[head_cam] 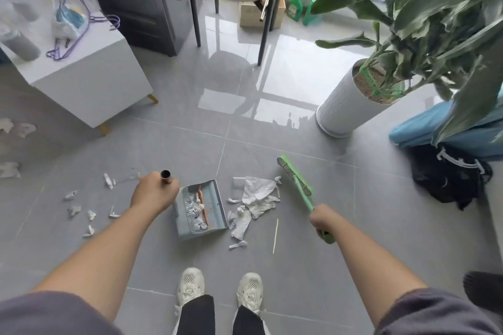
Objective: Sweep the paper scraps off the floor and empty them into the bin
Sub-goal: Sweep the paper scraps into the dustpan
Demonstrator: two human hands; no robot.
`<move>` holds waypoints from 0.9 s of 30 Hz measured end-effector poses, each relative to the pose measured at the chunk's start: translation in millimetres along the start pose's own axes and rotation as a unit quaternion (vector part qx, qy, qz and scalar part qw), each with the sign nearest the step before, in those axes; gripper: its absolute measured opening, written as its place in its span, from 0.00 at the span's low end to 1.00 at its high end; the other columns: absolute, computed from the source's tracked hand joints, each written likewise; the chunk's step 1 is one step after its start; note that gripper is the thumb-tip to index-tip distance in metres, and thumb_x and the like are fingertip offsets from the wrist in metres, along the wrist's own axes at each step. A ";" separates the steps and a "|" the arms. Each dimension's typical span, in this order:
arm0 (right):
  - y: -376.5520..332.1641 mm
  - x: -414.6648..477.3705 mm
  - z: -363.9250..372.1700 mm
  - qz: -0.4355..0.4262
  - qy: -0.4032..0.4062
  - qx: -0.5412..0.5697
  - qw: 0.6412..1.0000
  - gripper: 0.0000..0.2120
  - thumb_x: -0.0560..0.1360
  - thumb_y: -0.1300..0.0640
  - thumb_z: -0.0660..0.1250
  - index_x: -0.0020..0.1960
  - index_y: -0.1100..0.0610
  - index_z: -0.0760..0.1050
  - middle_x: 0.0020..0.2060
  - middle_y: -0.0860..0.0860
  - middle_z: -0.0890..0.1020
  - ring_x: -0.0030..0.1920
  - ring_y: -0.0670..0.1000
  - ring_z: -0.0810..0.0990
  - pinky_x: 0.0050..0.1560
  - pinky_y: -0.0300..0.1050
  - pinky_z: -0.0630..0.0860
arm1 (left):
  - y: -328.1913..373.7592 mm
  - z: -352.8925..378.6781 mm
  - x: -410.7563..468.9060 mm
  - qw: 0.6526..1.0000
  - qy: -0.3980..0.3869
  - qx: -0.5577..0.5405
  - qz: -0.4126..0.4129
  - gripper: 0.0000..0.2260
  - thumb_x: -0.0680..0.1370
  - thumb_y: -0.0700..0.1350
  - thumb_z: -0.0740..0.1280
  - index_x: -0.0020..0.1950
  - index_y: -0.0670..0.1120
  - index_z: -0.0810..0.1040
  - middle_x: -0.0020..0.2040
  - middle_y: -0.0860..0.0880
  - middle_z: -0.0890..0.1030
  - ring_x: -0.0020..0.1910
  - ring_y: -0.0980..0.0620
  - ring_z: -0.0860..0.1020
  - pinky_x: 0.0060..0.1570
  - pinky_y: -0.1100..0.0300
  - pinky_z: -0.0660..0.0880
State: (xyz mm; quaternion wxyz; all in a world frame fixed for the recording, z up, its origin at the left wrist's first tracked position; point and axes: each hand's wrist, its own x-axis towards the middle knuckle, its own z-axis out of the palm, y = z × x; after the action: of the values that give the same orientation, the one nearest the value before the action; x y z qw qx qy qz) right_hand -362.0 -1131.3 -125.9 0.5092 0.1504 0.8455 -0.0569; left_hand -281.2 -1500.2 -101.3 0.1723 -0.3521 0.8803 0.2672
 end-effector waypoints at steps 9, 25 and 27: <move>-36.4 -20.1 51.5 -0.020 -0.032 0.016 0.999 0.11 0.74 0.66 0.53 0.45 0.61 0.75 0.28 0.54 0.76 0.31 0.53 0.76 0.34 0.41 0.73 | 11.9 4.5 28.5 0.999 -0.019 0.016 0.048 0.12 0.74 0.43 0.60 0.30 0.42 0.68 0.32 0.40 0.74 0.36 0.39 0.72 0.33 0.57 0.64; -104.7 -77.3 65.4 -0.032 -0.191 0.307 0.932 0.26 0.77 0.68 0.49 0.74 0.57 0.61 0.30 0.51 0.64 0.19 0.43 0.62 0.22 0.32 0.60 | 10.5 18.3 23.8 0.993 -0.077 -0.058 0.066 0.14 0.73 0.41 0.60 0.28 0.43 0.65 0.27 0.45 0.67 0.32 0.44 0.66 0.28 0.58 0.61; -91.8 -83.1 56.7 -0.026 -0.191 0.310 0.931 0.27 0.77 0.66 0.50 0.74 0.51 0.62 0.30 0.51 0.65 0.18 0.43 0.62 0.21 0.31 0.60 | 6.7 14.0 26.0 0.993 -0.076 -0.074 0.053 0.12 0.72 0.43 0.59 0.29 0.41 0.67 0.29 0.44 0.69 0.33 0.44 0.66 0.31 0.58 0.63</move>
State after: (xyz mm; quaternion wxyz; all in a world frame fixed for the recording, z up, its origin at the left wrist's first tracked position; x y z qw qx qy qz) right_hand -306.6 -1248.8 -85.2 0.5875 0.2652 0.6759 -0.3573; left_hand -302.3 -1501.5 -122.9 0.1975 -0.2956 0.8598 0.3667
